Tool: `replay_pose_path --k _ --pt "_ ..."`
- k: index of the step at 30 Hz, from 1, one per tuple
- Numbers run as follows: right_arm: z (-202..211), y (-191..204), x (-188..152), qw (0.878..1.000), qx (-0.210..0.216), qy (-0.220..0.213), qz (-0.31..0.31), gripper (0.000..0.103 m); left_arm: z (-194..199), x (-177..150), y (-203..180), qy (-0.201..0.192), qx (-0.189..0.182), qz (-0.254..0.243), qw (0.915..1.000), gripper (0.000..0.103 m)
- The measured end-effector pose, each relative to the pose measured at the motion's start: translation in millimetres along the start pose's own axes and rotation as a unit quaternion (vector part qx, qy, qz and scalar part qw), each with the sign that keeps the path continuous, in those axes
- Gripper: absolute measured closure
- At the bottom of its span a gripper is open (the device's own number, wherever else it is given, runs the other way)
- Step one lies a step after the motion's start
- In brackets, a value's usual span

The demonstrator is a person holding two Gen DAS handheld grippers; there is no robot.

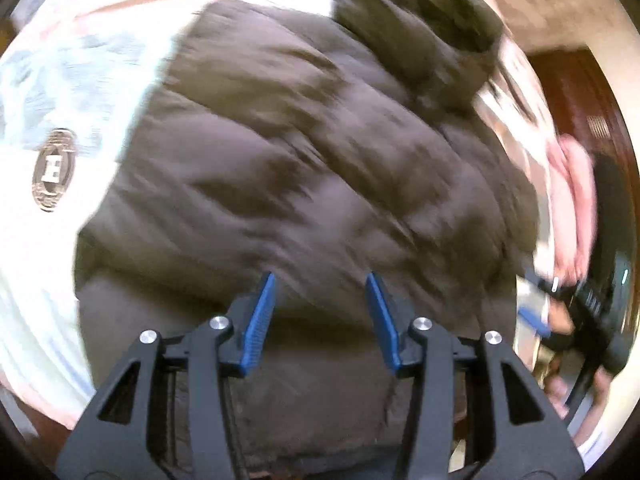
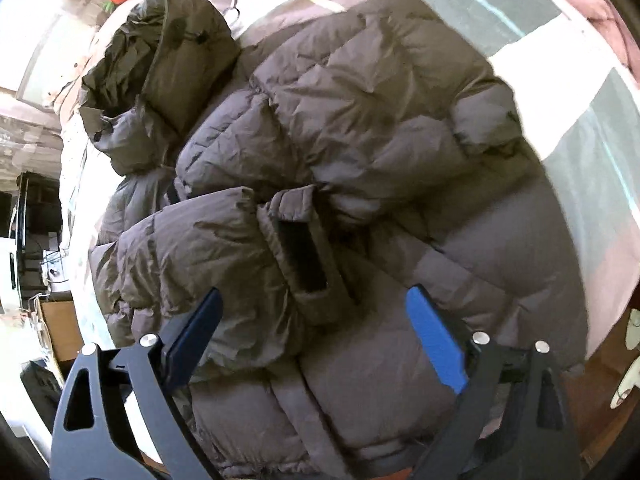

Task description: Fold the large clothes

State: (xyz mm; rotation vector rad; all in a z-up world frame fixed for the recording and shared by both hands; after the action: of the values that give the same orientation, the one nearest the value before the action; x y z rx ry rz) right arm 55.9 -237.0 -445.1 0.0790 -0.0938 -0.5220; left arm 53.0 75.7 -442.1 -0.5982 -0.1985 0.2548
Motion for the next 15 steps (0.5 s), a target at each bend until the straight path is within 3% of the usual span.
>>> replay_pose_path --k 5,6,7,8,9,12,15 --pt "-59 18 1 0.997 -0.039 0.036 0.047 0.01 -3 31 31 -0.022 0.028 0.044 0.9984 0.047" --pt "-70 21 0 0.997 -0.035 0.048 0.048 0.022 -10 34 40 -0.017 0.033 0.057 0.9977 0.047" --pt "-76 26 -3 0.997 -0.016 0.06 0.047 0.058 -15 34 46 -0.011 0.036 0.067 0.9971 0.047" --pt "-80 33 -6 0.995 0.0 0.08 0.052 0.064 -21 35 52 -0.004 0.039 0.077 0.9963 0.047" --pt "-77 40 -8 0.994 -0.003 0.085 0.063 0.077 -27 35 59 0.001 0.049 0.084 0.9953 0.047" --pt "-49 71 -10 0.992 -0.005 0.049 0.117 0.083 -31 37 71 -0.007 0.072 0.088 0.9934 0.047" --pt "-4 116 -4 0.986 0.035 -0.011 0.164 0.083 -27 41 87 -0.033 0.086 0.124 0.9881 0.047"
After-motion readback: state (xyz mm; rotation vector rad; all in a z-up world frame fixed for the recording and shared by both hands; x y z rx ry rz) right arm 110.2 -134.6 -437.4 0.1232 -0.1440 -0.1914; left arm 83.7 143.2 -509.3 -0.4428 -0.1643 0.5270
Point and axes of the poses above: each gripper's, at about its wrist camera, not at the fingertips, and z roughly against the way its jaws point, y to its left, x to its top, the point moved 4 cm from there along -z, roughly the way its jaws point, and after that the axes turned 13 degrees about -x, right-handed, at the moved point
